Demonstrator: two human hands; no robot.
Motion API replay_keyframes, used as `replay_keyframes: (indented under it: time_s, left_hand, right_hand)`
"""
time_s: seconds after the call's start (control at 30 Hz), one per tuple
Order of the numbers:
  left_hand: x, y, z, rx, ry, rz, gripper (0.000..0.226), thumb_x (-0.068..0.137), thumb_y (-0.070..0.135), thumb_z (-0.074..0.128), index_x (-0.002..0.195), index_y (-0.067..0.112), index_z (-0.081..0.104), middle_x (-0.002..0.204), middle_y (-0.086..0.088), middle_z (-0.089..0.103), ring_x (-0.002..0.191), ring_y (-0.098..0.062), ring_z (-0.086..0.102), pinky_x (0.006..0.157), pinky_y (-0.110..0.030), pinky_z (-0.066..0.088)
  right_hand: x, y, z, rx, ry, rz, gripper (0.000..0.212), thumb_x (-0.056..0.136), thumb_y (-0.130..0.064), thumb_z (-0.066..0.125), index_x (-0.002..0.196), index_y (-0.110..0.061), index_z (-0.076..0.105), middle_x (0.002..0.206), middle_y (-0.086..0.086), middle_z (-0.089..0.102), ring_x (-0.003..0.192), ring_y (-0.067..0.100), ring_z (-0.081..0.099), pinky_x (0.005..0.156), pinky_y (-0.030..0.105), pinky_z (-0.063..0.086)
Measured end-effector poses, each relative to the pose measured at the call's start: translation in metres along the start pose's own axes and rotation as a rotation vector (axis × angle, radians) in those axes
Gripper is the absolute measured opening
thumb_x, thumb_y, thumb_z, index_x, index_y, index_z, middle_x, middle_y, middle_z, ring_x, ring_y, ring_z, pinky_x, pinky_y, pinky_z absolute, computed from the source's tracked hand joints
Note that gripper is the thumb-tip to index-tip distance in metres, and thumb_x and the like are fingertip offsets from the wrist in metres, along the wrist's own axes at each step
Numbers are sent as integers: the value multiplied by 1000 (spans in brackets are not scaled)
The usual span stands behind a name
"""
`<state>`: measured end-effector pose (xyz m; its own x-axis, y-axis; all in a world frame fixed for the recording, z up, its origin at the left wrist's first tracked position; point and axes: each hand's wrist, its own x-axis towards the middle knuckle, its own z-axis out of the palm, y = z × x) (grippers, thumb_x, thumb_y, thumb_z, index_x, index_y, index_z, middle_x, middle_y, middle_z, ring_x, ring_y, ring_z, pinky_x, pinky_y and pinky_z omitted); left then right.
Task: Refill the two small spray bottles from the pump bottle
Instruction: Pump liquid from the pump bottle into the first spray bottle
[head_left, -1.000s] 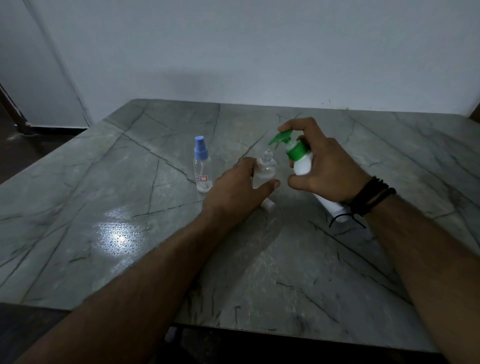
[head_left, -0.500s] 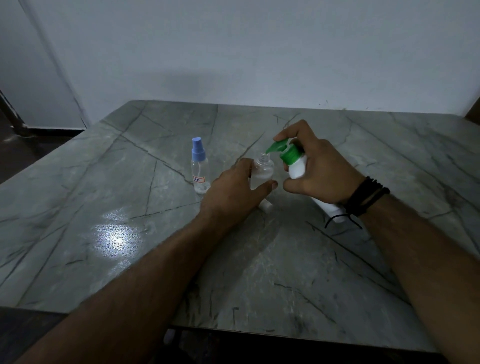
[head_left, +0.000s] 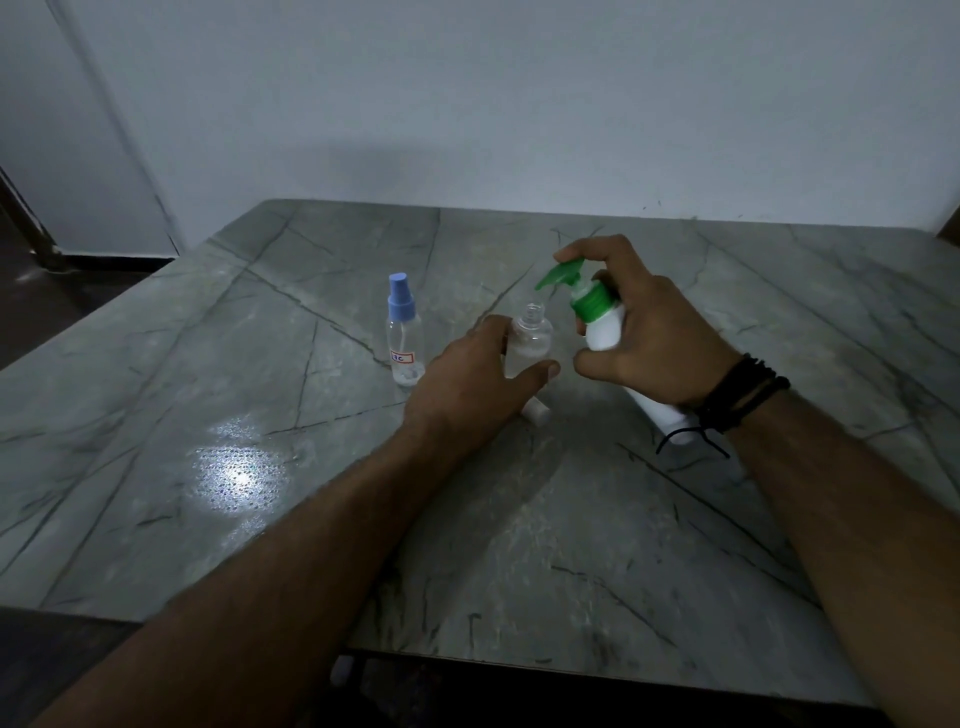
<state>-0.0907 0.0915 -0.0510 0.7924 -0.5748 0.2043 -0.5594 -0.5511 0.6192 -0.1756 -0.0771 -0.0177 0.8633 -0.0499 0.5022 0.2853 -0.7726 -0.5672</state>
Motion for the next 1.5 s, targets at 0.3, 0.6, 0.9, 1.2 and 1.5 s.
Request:
replay_keyframes:
  time_s: [0.3,0.6,0.9,1.2,1.5]
  left_hand:
    - [0,0,1,-1,-1,5,59,85,55,65,132,24,47,132,4,58,110,-11,55,81,-24,40]
    - [2,-2,1,-4,-13,10,58,85,55,64,132,25,47,130,4,58,98,-5,48,79,-25,40]
    - [4,-3,3,9,-15,5,59,84,57,64,131,25,47,129,4,59,97,-6,50,79,-25,41]
    - [3,-2,2,9,-8,6,61,85,57,64,133,24,46,131,3,58,102,-8,52,80,-25,41]
    - [1,-1,0,6,-7,10,61,86,54,64,135,23,45,133,2,57,111,-13,55,82,-24,40]
  right_hand:
    - [0,-1,1,0,-8,8,69,65,-17,73,127,-25,44,83,6,64,68,19,64,65,43,52]
    - [1,-1,1,2,-7,18,67,64,-18,73,124,-25,44,83,5,65,68,19,64,64,43,53]
    - [1,0,-1,7,-4,4,68,65,-15,75,125,-26,44,82,6,64,68,18,64,64,42,53]
    - [1,0,-1,-12,-10,-8,74,66,-13,75,131,-26,44,81,5,63,66,20,62,63,41,52]
    - [0,-1,0,-11,-3,-7,74,65,-17,73,132,-26,43,81,2,62,66,18,62,63,40,52]
